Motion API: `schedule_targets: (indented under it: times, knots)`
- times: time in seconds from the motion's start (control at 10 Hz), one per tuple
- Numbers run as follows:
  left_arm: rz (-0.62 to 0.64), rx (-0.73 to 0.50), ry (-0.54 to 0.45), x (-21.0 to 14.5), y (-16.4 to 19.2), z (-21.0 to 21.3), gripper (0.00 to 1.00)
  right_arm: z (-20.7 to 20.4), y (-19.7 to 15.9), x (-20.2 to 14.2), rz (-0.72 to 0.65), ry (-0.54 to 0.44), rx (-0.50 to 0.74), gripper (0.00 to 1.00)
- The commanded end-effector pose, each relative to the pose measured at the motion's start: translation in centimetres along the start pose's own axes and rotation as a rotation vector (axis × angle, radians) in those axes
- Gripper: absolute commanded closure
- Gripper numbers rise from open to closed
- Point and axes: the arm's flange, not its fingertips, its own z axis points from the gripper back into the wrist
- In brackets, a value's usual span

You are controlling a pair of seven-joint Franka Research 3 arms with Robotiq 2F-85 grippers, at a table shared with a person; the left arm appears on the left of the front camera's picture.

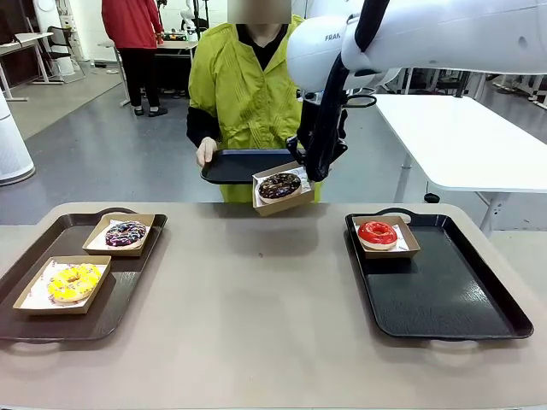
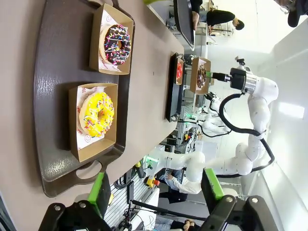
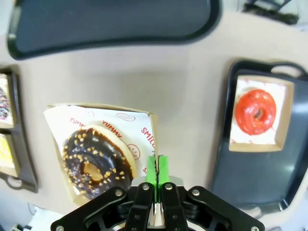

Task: Individually package the donuts and arrange them on the tray.
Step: Place the picked Paper togo box on the Handle tray.

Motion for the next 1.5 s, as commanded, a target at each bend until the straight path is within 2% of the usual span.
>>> schedule_targets:
  times: [0.0,0.2,0.4,0.8,1.1,1.3,1.4]
  knots:
    - [-0.002,-0.007,0.002,-0.3,-0.2,0.2,0.01,3.0,-3.6,-5.3,0.019,0.010,-0.051,0.99]
    - [-0.002,-0.007,0.002,-0.3,-0.2,0.2,0.01,4.8,-8.5,-8.8,-0.009,0.015,-0.062,0.99]
    - [-0.002,-0.007,0.002,-0.3,-0.2,0.2,0.01,3.8,-14.1,-11.1,-0.013,0.027,-0.058,0.99]
    - [-0.002,-0.007,0.002,-0.3,-0.2,0.2,0.01,-0.4,-23.1,-14.3,-0.022,-0.079,-0.077,0.99]
    - [-0.002,-0.007,0.002,-0.3,-0.2,0.2,0.01,-4.0,-25.9,-14.2,0.001,-0.026,-0.105,0.99]
    - [-0.002,-0.007,0.002,-0.3,-0.2,0.2,0.01,-4.0,-25.3,-13.6,0.008,0.003,-0.162,0.99]
    - [-0.002,-0.007,0.002,-0.3,-0.2,0.2,0.01,-4.2,-26.0,-14.5,-0.027,-0.016,-0.098,0.99]
